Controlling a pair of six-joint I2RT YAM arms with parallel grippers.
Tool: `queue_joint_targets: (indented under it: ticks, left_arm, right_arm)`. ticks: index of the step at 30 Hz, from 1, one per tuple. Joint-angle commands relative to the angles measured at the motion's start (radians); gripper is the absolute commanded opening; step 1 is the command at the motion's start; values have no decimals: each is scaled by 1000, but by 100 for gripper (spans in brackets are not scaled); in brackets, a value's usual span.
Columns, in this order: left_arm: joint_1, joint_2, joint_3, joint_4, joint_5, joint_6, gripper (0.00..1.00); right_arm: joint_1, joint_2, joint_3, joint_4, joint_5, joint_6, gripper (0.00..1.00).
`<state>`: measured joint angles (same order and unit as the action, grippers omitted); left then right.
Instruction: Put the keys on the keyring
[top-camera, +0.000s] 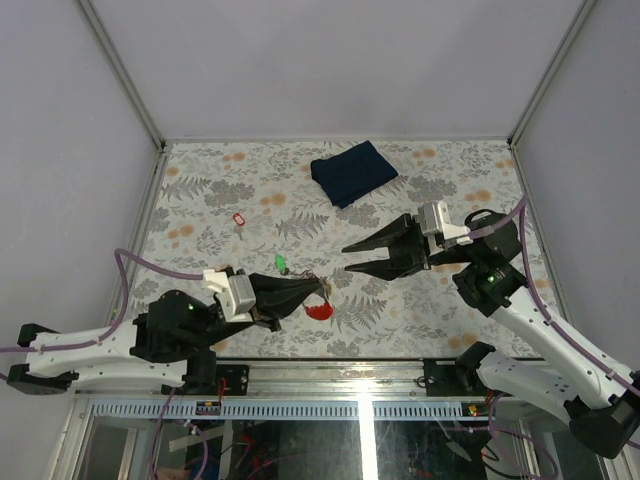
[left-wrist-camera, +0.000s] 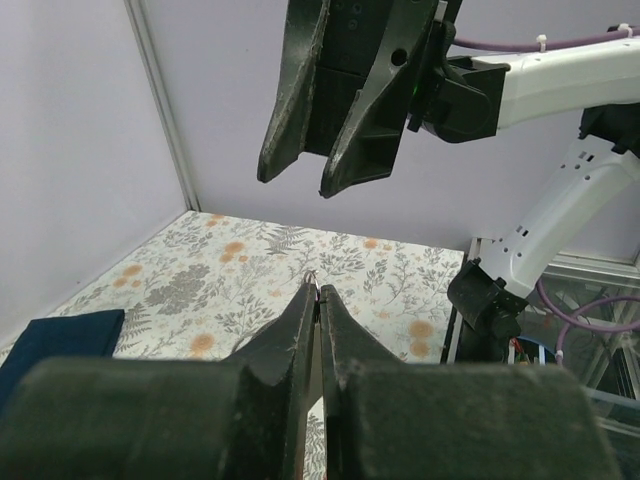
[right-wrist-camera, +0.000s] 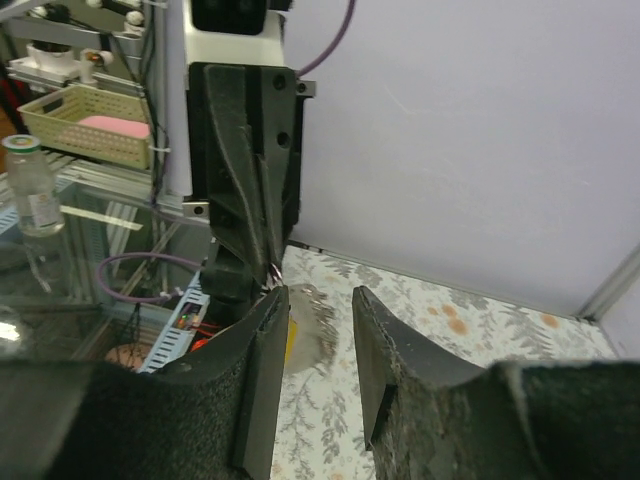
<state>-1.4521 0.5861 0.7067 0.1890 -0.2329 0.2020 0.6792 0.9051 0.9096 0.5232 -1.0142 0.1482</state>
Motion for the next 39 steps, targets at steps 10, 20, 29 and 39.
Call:
queue_joint_targets:
  ticks: [10, 20, 29, 39]
  left_arm:
    - [0, 25, 67, 62, 74, -5, 0]
    - [1, 36, 88, 45, 104, -7, 0]
    - [1, 47, 97, 37, 112, -1, 0]
    - [3, 52, 105, 35, 119, -1, 0]
  right_arm:
    - [101, 16, -2, -33, -70, -57, 38]
    - [114, 31, -11, -47, -64, -75, 38]
    - [140, 38, -17, -43, -70, -75, 33]
    - [153, 46, -27, -42, -69, -76, 24]
